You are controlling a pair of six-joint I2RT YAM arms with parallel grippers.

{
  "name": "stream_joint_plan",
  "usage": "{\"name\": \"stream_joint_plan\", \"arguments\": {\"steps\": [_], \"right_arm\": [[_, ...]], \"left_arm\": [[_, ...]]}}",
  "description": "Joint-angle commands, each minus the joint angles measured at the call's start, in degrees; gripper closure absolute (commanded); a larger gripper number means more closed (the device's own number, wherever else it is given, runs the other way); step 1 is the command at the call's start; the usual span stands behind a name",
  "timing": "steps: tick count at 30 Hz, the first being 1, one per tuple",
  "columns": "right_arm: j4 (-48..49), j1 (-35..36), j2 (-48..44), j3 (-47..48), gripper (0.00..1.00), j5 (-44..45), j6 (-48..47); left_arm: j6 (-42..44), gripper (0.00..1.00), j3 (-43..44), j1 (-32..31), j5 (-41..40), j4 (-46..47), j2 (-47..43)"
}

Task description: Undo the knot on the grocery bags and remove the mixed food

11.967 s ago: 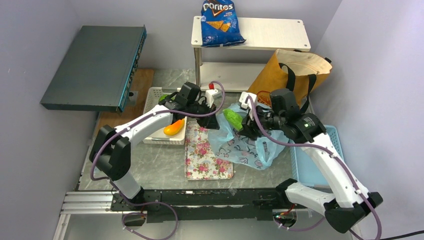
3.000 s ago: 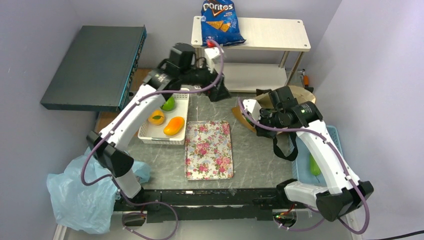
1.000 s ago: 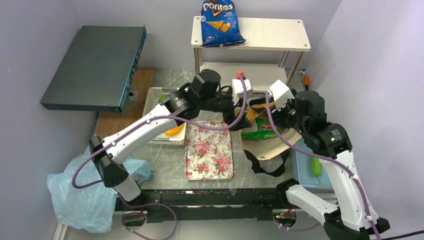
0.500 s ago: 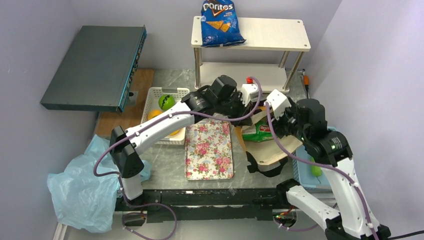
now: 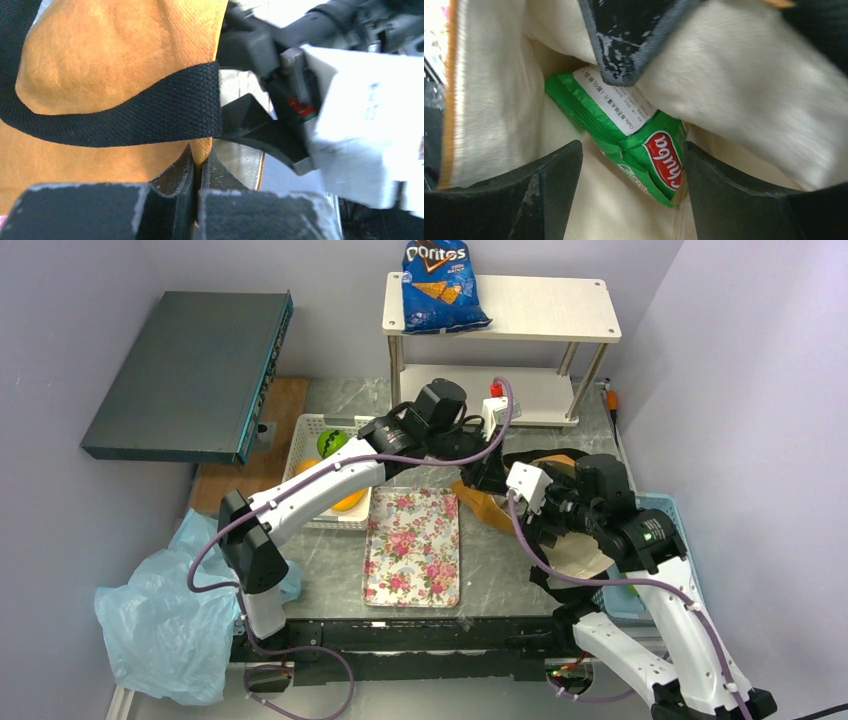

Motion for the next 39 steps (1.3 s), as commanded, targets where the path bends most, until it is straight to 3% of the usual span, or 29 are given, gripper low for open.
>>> {"name": "stream_joint_plan", "arguments": {"steps": [1, 9, 18, 20, 21, 24, 26, 34, 39], "right_arm": [[-3.25, 0.24, 0.87, -2.42, 0.21, -4.33, -7.92], [1.31, 0.15, -1.31, -11.79, 0.2, -3.03, -14.59], [15.6, 0.15, -0.49, -20.03, 0.22, 3.83, -14.49], [16.93, 0.19, -0.24, -21.52, 0.28, 4.54, -14.59], [17.51, 0.16, -0.25, -21.96, 0.36, 4.99, -14.42], [18.04, 0.23, -0.17, -20.92, 0.7, 6.17, -12.63], [16.72, 0.15, 0.0, -18.5, 1.0, 6.68, -11.01], [1.65, 0.18, 2.54, 3.67, 1.0, -1.78, 1.28], [-4.04, 0.19, 2.51, 11.05, 1.0, -5.77, 6.35]], "left_arm": [[-0.59, 1.0, 0.82, -0.16, 10.29, 5.83, -3.6], [6.29, 0.99, -4.67, 1.9, 12.85, 2.61, -4.68], [8.84, 0.92, -4.19, 1.98, 14.67, -0.64, -3.79], [9.01, 0.92, -4.27, 2.04, 14.69, -1.0, -3.69], [9.07, 0.92, -4.39, 2.03, 14.49, -1.18, -3.64], [9.12, 0.92, -4.58, 2.25, 13.65, -1.6, -3.57], [9.24, 0.91, -4.58, 2.59, 12.35, -1.88, -3.38], [8.89, 0.93, -4.49, 6.22, 9.6, -2.16, -1.99], [10.15, 0.94, -3.61, 7.58, 9.79, -3.83, -0.63]]}}
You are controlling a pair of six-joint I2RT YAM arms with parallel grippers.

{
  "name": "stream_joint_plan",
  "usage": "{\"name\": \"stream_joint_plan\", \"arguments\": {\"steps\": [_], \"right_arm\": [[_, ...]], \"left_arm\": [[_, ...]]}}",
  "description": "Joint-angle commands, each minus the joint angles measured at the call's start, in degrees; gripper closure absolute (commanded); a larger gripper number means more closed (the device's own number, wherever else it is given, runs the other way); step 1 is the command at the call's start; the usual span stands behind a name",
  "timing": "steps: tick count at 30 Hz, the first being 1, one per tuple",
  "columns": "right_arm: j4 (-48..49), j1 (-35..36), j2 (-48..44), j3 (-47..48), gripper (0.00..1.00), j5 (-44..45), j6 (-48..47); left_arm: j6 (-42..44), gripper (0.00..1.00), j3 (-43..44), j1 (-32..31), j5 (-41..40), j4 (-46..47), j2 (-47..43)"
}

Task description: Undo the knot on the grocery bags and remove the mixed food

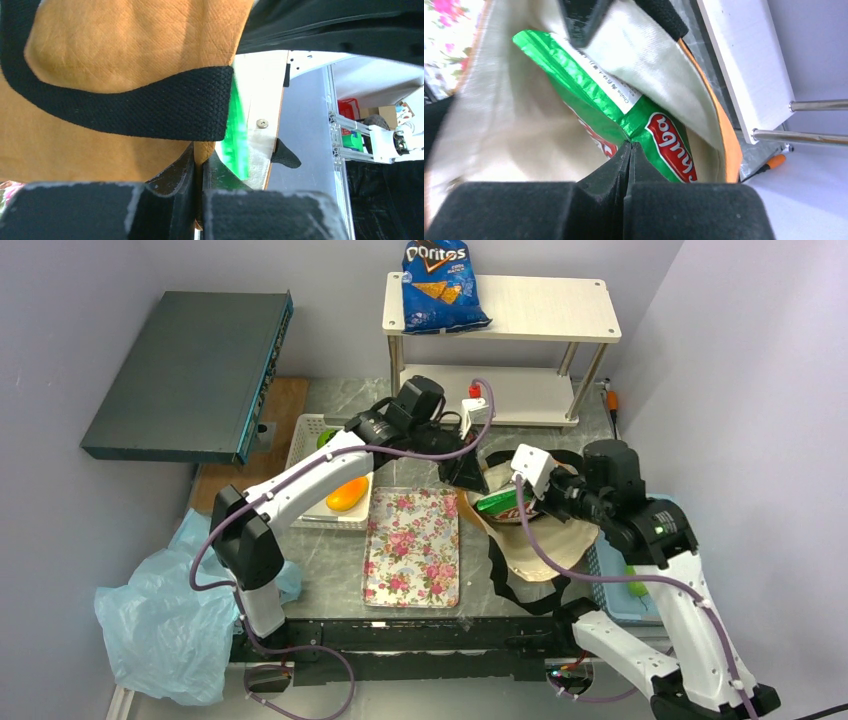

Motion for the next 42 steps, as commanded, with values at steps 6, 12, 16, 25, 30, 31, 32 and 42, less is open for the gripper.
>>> {"name": "stream_joint_plan", "arguments": {"steps": [6, 12, 16, 25, 30, 31, 32, 42], "right_arm": [[-11.62, -0.09, -1.16, 10.83, 1.0, -3.87, 7.09], [-13.64, -0.11, -0.11, 10.31, 1.0, -6.05, 8.57], [-8.59, -0.13, -0.07, 2.18, 0.95, -1.79, 6.09], [2.34, -0.05, -2.08, -7.41, 0.26, 2.22, 0.77], [4.88, 0.0, -3.85, -10.82, 0.05, 3.18, -3.62], [5.32, 0.14, -4.19, -11.71, 0.04, 3.53, -4.62], [6.02, 0.22, -4.67, -12.68, 0.03, 4.08, -5.72], [12.8, 1.11, -3.98, -21.24, 0.01, 8.83, -13.91]], "left_arm": [[1.34, 0.96, 2.09, 3.35, 0.58, -1.29, 1.57], [1.57, 0.97, 2.0, 3.35, 0.37, -0.7, 1.94], [0.72, 0.98, 3.1, 3.39, 0.99, -0.79, 2.35], [1.45, 1.0, 4.73, 3.33, 0.06, -2.35, 2.37], [1.12, 1.0, 4.67, 3.34, -0.02, -2.05, 2.67], [1.11, 1.0, 4.83, 3.35, -0.02, -2.05, 2.78], [1.08, 1.0, 4.97, 3.38, -0.02, -2.08, 2.87], [1.34, 1.0, 5.76, 3.35, -0.36, -2.88, 3.95]]}}
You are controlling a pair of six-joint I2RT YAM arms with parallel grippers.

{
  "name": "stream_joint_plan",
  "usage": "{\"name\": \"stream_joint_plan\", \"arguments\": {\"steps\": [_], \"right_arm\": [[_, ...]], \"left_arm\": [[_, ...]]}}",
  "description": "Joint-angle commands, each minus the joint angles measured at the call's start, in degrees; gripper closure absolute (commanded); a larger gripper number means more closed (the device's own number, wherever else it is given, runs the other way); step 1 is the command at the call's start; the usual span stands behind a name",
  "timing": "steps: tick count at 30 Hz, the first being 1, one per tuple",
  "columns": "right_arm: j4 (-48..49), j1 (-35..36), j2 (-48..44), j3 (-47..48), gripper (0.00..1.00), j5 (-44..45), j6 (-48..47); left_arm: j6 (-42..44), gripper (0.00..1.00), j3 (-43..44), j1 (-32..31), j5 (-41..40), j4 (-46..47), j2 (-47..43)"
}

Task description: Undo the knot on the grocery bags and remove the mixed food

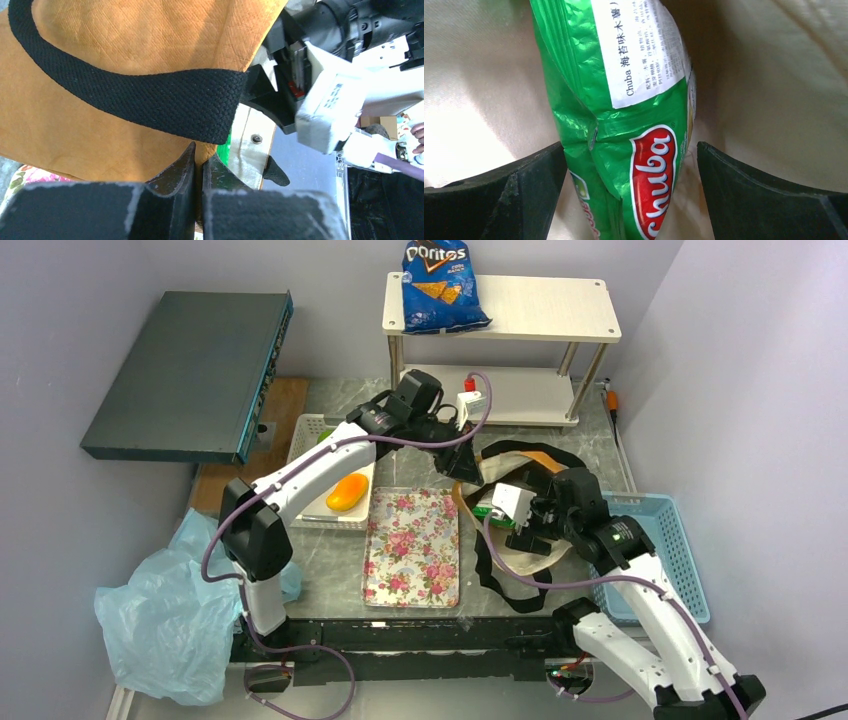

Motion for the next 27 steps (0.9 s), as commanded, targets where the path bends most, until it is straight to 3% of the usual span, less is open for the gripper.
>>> {"name": "stream_joint_plan", "arguments": {"steps": [1, 6, 7, 10, 12, 14, 19, 27], "right_arm": [[5.78, 0.47, 1.19, -2.42, 0.01, 2.28, -4.54], [8.57, 0.5, 2.84, -4.24, 0.11, 4.22, -4.32], [8.63, 0.47, 3.11, -4.22, 0.19, 4.75, -4.24], [6.35, 0.46, 3.94, -0.81, 0.61, 4.72, -1.68], [1.53, 0.45, 4.42, 4.49, 0.84, 1.04, 0.9], [-2.75, 0.46, 4.54, 10.22, 1.0, -3.12, 4.03], [-11.93, 0.51, 6.09, 23.84, 1.0, -10.58, 10.5], [-20.99, 0.46, 3.01, 36.82, 1.0, -11.65, 14.12]], "left_arm": [[0.75, 1.0, 2.49, 0.29, 0.39, 0.42, 0.66], [2.07, 1.0, 2.82, 0.3, -0.61, -0.84, 0.64], [2.38, 1.0, 2.95, 0.24, -0.72, -1.19, 0.68], [3.47, 1.0, 3.56, 0.3, -1.4, -2.31, 0.7], [3.9, 1.0, 3.44, 0.32, -1.99, -2.75, 0.53], [4.17, 1.0, 2.94, 0.4, -2.37, -2.71, 0.28], [6.64, 1.0, 4.19, 0.65, -3.56, -3.79, 0.46], [6.09, 1.0, 3.81, 1.81, -3.45, -3.31, 0.88]]}}
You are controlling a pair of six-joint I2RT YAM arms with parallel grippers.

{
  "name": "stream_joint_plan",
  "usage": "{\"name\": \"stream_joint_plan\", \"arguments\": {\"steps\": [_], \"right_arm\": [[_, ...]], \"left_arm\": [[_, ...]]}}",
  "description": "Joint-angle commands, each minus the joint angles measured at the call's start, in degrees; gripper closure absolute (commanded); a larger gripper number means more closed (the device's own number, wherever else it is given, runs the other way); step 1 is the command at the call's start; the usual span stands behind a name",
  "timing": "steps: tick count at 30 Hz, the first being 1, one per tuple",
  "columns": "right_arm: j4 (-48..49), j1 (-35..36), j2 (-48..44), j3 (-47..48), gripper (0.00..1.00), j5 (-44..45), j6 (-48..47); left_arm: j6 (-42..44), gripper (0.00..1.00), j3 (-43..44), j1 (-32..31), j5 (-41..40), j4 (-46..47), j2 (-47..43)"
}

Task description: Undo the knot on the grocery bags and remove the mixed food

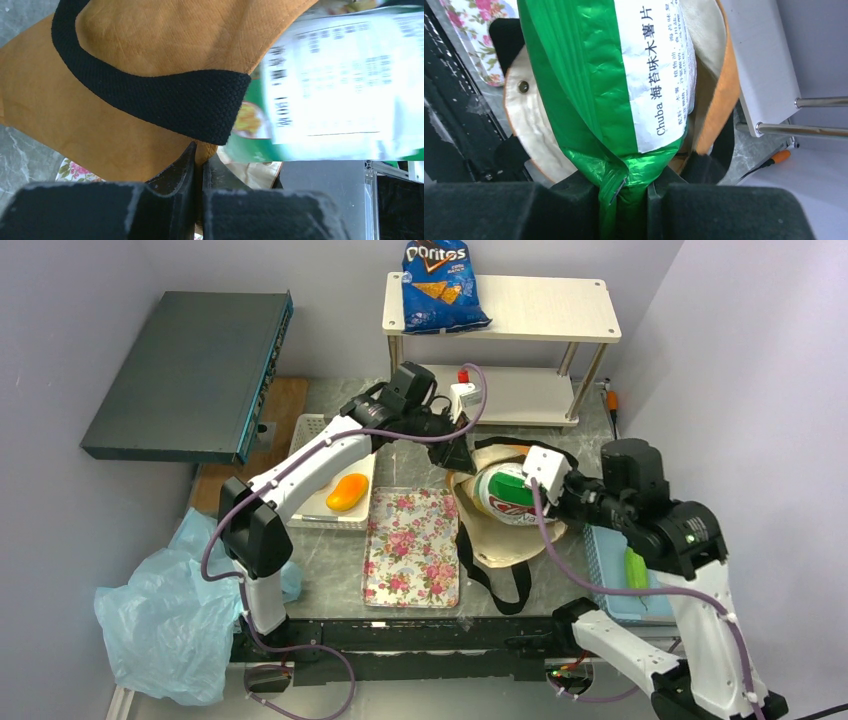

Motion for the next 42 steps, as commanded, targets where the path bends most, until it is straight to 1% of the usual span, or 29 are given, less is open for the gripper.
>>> {"name": "stream_joint_plan", "arguments": {"steps": [1, 5, 8, 12, 16, 18, 19, 20, 21, 23, 24, 27, 29, 31, 33, 35, 37, 39, 41, 42], "right_arm": [[-1.76, 0.13, -4.22, 7.21, 1.0, -2.56, 3.6], [-2.0, 0.13, -7.87, 10.75, 1.0, -0.02, 4.59], [-0.37, 0.13, -8.44, 13.42, 1.0, 0.2, 6.25], [8.33, 0.14, -5.88, 18.91, 1.0, 0.3, 13.66], [18.35, 0.14, -1.02, 25.03, 1.0, 3.0, 22.79], [26.83, 0.13, -0.78, 22.73, 1.0, 10.05, 28.27], [32.11, 0.17, -0.98, 20.49, 1.0, 14.92, 31.92], [37.31, 0.14, -0.85, 18.49, 1.0, 20.94, 36.53], [40.74, 0.16, -0.11, 17.62, 1.0, 25.7, 38.62], [45.88, 0.05, 2.66, 17.53, 1.0, 40.52, 49.27], [48.37, 0.09, 3.93, 17.54, 1.0, 45.53, 51.38], [55.72, 0.04, 8.5, 18.88, 1.0, 49.97, 51.65], [59.63, 0.04, 11.23, 19.88, 1.0, 50.42, 51.65], [63.24, 0.05, 12.95, 20.26, 1.0, 49.06, 51.92], [65.11, -0.02, 13.24, 20.06, 1.0, 42.43, 51.79], [66.91, 0.0, 11.13, 17.48, 1.0, 31.29, 49.28], [66.83, -0.04, 7.33, 13.76, 1.0, 20.93, 46.26], [64.95, 0.04, 4.66, 11.35, 1.0, 19.29, 45.62], [61.48, 0.03, 3.08, 11.68, 1.0, 19.22, 46.86], [60.11, -0.02, 2.2, 11.83, 1.0, 18.06, 45.52]], "left_arm": [[0.99, 1.0, 0.61, 0.23, -0.18, 0.08, 0.09], [1.33, 1.0, -0.59, 0.29, -0.04, -0.04, -0.37], [2.24, 1.0, -1.22, 0.18, 0.1, -0.89, -0.17], [6.73, 1.0, -0.26, 0.16, -0.37, -4.87, 0.32], [8.52, 1.0, -1.13, 0.18, -0.79, -5.67, -0.41], [8.38, 1.0, -1.38, 0.15, -0.7, -5.47, -0.44], [8.18, 1.0, -1.2, 0.2, -0.53, -5.42, -0.33], [7.89, 1.0, -0.87, 0.16, -0.3, -5.45, -0.21], [7.74, 1.0, -0.61, 0.17, -0.15, -5.54, -0.04], [7.66, 1.0, -0.07, 0.18, 0.16, -5.64, 0.01], [7.74, 1.0, 0.07, 0.16, 0.19, -5.69, -0.01], [7.75, 1.0, 0.04, 0.16, 0.13, -5.58, -0.37], [7.58, 1.0, -0.56, 0.19, 0.2, -5.31, -0.71], [7.48, 1.0, -1.14, 0.26, 0.15, -5.03, -1.1], [7.63, 1.0, -1.43, 0.24, 0.05, -5.04, -1.47], [7.74, 1.0, -1.64, 0.32, -0.27, -5.08, -1.82], [6.85, 1.0, -2.16, 0.83, -0.04, -4.09, -2.31], [4.54, 1.0, -3.05, 1.77, 0.95, -2.51, -2.3], [0.35, 1.0, -4.29, 3.11, 2.71, -0.55, -2.07], [-1.0, 1.0, -4.82, 3.82, 3.75, 0.35, -1.84]]}}
